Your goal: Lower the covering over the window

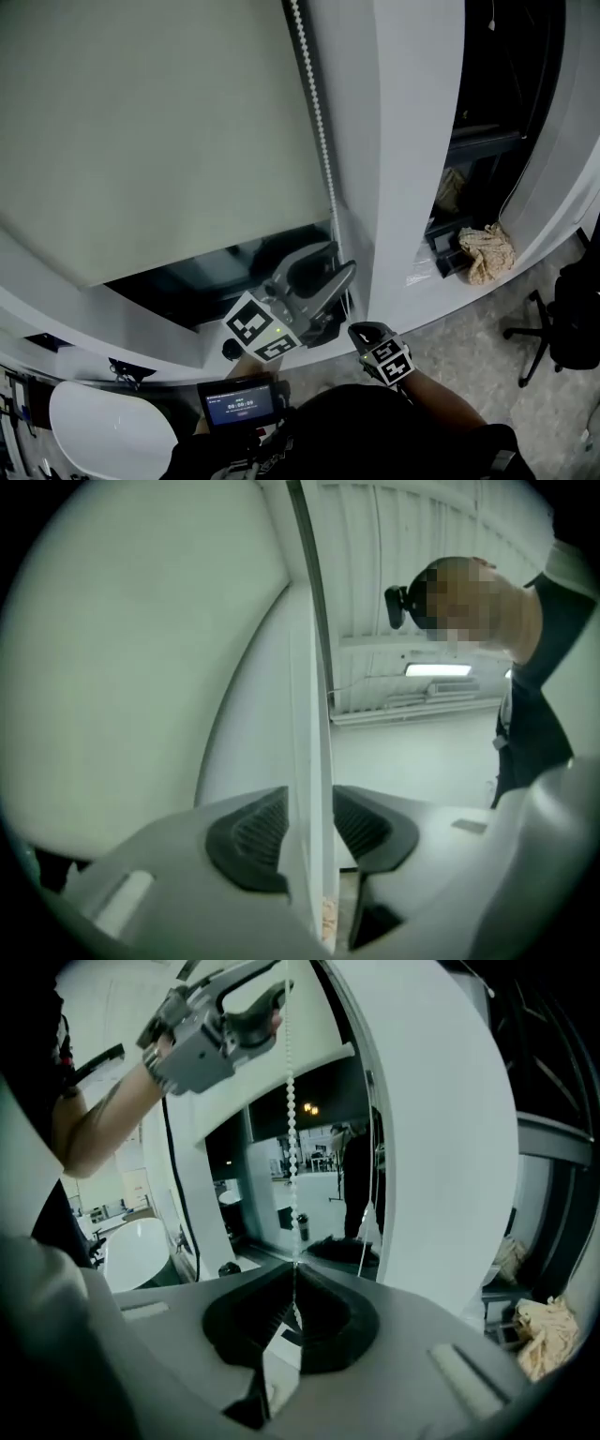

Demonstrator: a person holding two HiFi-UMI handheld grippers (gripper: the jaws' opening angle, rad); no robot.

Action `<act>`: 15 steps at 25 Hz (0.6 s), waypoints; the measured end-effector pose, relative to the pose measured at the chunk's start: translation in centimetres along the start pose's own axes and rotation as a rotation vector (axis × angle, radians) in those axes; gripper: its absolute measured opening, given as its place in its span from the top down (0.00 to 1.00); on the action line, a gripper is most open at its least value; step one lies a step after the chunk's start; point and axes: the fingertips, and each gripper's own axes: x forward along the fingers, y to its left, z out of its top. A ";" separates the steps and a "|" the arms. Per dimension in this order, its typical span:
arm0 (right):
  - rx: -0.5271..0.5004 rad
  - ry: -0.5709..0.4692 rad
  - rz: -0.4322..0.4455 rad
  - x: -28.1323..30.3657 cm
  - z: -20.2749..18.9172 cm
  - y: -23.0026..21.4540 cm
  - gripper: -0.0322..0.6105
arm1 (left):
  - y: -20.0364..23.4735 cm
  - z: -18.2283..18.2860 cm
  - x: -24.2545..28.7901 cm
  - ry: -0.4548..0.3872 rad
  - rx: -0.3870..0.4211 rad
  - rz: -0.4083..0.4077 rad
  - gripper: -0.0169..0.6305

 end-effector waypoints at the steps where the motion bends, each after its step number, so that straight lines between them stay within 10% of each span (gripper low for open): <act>1: -0.004 0.045 0.012 0.4 -1.5 0.3 0.93 | 0.1 0.6 0.6 -0.006 0.014 -0.001 0.75; 11: 0.134 0.210 0.000 0.1 -9.5 -0.7 0.92 | 0.8 2.5 2.1 -0.060 0.001 0.011 0.96; 15: 0.198 0.132 -0.045 -1.6 -8.5 -2.2 0.82 | 1.7 -2.7 1.2 0.086 0.047 0.092 0.96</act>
